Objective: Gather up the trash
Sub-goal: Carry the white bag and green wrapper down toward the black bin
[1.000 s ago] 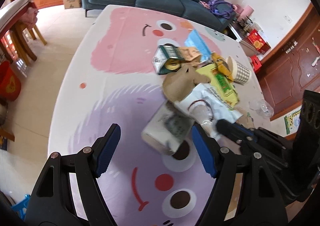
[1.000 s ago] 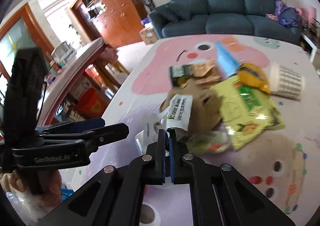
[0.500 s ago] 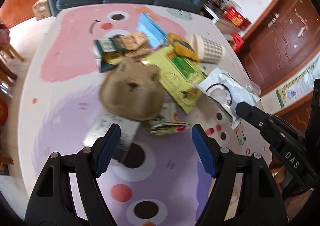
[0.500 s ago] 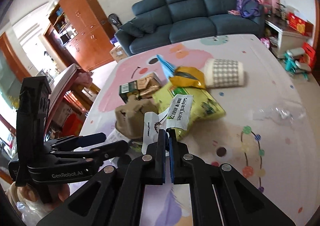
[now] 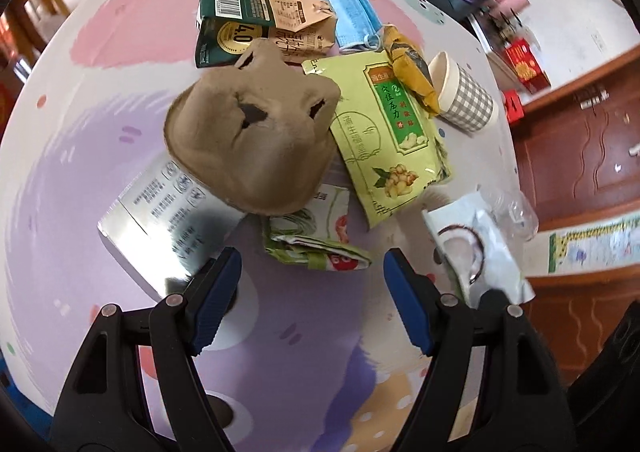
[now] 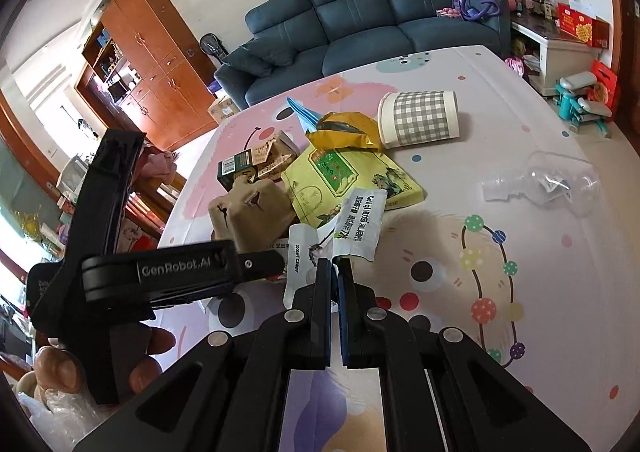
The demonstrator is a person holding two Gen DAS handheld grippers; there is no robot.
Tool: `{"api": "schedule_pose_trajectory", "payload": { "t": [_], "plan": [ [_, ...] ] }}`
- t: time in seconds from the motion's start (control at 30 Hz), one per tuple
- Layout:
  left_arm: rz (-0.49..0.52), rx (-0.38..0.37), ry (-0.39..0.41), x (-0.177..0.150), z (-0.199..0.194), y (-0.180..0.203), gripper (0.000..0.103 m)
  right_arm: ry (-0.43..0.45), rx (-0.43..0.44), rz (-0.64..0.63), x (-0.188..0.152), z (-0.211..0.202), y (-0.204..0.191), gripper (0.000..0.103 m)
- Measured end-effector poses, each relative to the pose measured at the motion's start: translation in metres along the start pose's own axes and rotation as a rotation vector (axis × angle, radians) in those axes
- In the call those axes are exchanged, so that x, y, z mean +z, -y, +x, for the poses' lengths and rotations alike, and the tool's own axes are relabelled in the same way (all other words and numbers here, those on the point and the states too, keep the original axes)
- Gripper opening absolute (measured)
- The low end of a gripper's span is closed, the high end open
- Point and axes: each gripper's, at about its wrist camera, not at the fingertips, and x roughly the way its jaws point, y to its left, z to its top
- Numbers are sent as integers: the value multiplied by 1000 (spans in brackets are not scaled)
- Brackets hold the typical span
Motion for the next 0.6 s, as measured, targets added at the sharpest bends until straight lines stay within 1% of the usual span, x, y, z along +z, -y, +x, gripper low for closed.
{"api": "schedule_pose_trajectory", "payload": {
  "t": [0.17,0.23,0.37,0.43,0.5,0.53,0.57,0.6],
  "plan": [
    [-68,-4,0,-2,11,5,71,0,1,10,-1,2,5,3],
    [-106,2,4,-2,16,3,68,0,2,14,0,1,7,3],
    [-190,-9,18,0,26,-4,60,-4,2,11,0,1,9,3],
    [-190,0,39,2,25,-3,48,-5,5,14,0,1,11,3],
    [-191,8,39,3,28,-2,27,-9,7,17,-1,0,12,3],
    [-196,8,40,3,30,-2,22,-11,9,17,-1,0,13,3],
    [-202,4,40,3,30,-2,9,-12,9,17,-2,-1,13,3],
    [-200,4,48,2,29,-2,8,-15,11,16,-2,-1,13,3]
  ]
}}
